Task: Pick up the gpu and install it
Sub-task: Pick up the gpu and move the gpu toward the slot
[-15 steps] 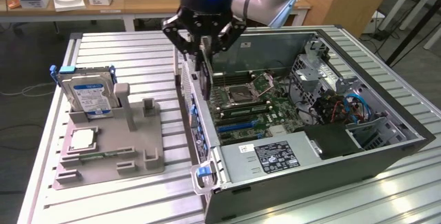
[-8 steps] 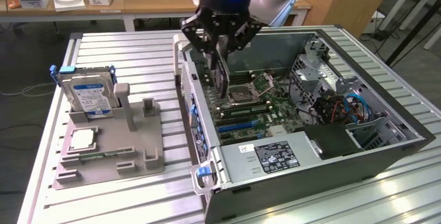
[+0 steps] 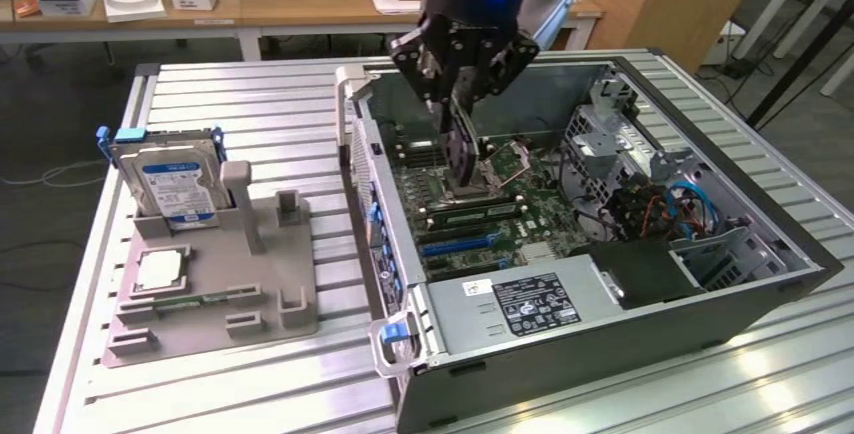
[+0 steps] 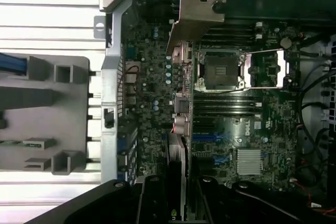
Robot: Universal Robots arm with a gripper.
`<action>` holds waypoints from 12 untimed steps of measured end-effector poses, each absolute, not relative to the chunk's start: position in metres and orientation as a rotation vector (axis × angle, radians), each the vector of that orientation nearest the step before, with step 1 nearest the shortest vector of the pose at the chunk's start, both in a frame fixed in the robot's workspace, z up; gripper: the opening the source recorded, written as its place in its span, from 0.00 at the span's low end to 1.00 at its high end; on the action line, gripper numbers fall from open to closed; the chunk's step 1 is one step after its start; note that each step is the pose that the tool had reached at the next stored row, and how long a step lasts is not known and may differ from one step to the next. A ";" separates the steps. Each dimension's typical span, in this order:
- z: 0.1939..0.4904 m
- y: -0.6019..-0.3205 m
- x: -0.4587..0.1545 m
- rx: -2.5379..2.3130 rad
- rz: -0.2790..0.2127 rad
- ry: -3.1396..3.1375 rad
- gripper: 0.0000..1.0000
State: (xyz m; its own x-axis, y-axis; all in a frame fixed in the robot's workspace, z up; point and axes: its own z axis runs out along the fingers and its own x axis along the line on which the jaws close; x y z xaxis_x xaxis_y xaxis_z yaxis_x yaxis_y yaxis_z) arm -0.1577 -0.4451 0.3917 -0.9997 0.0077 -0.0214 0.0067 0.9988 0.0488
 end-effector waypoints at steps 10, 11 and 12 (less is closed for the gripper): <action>0.391 -0.445 -0.119 -0.020 0.077 3.120 0.27; 0.391 -0.445 -0.115 -0.024 0.077 3.120 0.27; 0.391 -0.445 -0.111 -0.026 0.077 3.120 0.27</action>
State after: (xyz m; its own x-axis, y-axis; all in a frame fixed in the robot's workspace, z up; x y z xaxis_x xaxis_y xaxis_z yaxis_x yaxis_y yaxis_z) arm -0.1109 -0.4451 0.3910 -0.9996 -0.0164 -0.0214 -0.0174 0.9987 0.0489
